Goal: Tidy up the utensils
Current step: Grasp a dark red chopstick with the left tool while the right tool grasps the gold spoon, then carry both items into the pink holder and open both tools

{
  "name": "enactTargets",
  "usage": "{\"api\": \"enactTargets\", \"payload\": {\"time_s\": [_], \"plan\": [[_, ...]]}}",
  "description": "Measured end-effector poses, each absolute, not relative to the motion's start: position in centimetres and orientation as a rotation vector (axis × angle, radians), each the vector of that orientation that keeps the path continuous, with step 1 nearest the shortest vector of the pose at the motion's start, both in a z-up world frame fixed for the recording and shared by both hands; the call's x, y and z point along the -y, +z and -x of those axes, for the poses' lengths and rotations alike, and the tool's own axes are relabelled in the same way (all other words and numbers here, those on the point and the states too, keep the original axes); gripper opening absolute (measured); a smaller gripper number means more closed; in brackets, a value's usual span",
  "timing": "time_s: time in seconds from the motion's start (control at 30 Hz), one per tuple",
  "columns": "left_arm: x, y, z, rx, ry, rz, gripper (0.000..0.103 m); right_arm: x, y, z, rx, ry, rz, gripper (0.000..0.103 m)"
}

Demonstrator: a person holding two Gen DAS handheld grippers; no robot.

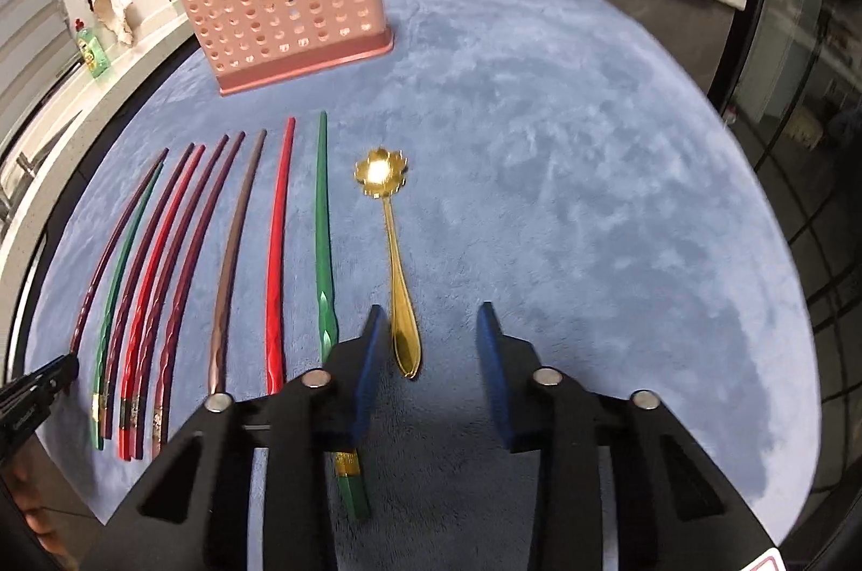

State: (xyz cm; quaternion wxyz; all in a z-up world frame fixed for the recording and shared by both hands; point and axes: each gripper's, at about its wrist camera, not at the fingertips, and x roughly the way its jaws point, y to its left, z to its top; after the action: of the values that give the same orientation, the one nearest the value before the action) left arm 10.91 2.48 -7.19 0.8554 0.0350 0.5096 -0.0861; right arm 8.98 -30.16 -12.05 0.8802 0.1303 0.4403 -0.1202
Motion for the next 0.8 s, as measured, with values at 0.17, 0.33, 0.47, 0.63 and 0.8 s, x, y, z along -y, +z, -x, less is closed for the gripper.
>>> {"api": "enactTargets", "payload": {"time_s": [0.17, 0.33, 0.47, 0.63, 0.8], "plan": [[-2.2, -7.2, -11.0, -1.07, -0.169, -0.087, 0.014, 30.3, -12.7, -8.9, -0.91, -0.234, -0.281, 0.02], [-2.3, -7.2, -11.1, -1.076, -0.166, -0.079, 0.014, 30.3, -12.6, -8.9, -0.905, -0.211, -0.284, 0.006], [-2.3, -6.7, -11.1, -1.077, -0.183, -0.069, 0.011, 30.2, -11.8, -8.4, -0.893, -0.199, -0.289, 0.002], [-2.2, -4.1, -11.0, -1.025, -0.192, -0.06, 0.007, 30.8, -9.1, -7.9, -0.857, -0.207, -0.292, 0.002], [-2.7, -0.6, -11.8, -0.967, -0.209, -0.014, 0.007, 31.8, -5.7, -8.0, -0.798, -0.21, -0.284, 0.002]]}}
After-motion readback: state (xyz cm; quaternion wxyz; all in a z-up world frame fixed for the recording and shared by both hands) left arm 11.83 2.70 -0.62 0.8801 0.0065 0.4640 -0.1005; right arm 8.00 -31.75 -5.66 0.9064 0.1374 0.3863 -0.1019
